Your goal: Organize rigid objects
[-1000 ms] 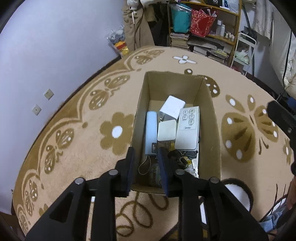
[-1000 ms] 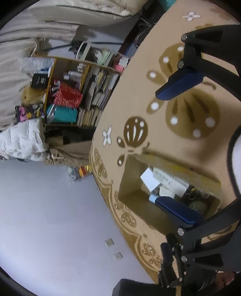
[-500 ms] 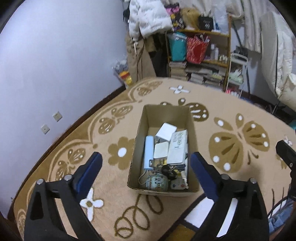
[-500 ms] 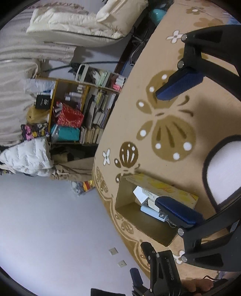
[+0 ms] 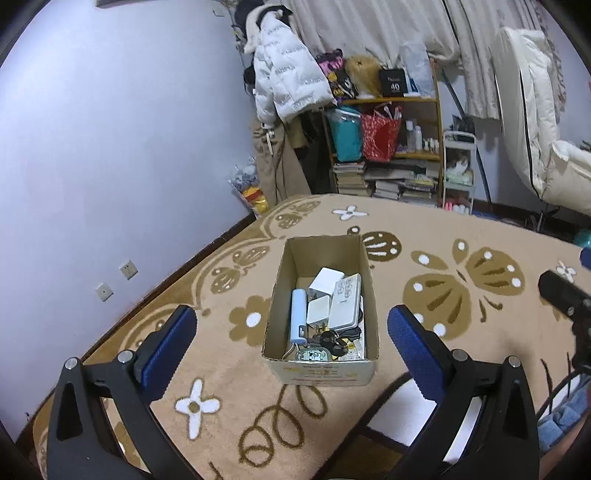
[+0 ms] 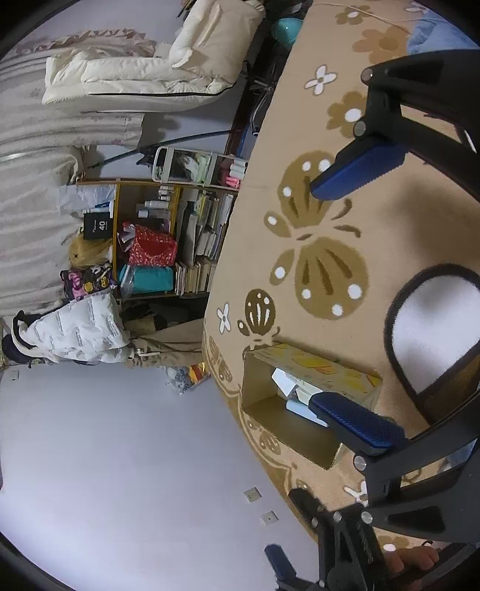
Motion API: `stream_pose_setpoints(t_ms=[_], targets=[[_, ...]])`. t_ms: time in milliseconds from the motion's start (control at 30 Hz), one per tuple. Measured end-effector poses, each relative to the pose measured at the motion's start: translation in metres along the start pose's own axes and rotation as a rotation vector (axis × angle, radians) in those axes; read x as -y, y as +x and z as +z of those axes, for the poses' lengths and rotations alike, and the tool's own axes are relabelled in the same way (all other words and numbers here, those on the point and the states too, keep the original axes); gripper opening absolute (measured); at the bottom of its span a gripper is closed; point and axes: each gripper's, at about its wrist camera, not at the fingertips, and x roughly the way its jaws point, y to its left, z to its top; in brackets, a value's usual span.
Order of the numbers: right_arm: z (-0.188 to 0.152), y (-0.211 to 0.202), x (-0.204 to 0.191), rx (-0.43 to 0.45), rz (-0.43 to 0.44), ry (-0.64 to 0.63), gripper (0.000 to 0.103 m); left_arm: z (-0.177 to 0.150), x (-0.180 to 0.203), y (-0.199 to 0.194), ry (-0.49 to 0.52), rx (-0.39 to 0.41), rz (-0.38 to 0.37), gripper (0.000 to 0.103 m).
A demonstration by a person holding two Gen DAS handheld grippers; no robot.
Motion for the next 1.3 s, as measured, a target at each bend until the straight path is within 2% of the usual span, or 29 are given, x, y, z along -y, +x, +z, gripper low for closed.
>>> stream_pose_setpoints(t_ms=[133, 300, 433, 800, 1300], targets=[[-0.010, -0.004, 0.003, 0.006, -0.005, 0.023, 0.103, -0.004, -0.007, -0.011, -0.040, 0.021, -0.013, 0.102], [-0.016, -0.001, 0.005, -0.017, -0.022, 0.018, 0.103, -0.007, -0.014, -0.011, -0.078, 0.011, -0.044, 0.102], [-0.017, 0.001, 0.006, -0.020, 0.002, 0.022, 0.103, -0.010, -0.015, -0.008, -0.080, -0.002, -0.074, 0.102], [-0.019, 0.002, 0.009, -0.018, -0.032, 0.040, 0.103, -0.012, 0.000, -0.009, -0.025, -0.005, -0.059, 0.102], [-0.018, 0.006, 0.011, -0.035, -0.050, 0.056, 0.103, -0.013, 0.005, -0.007, -0.022, -0.019, -0.051, 0.102]])
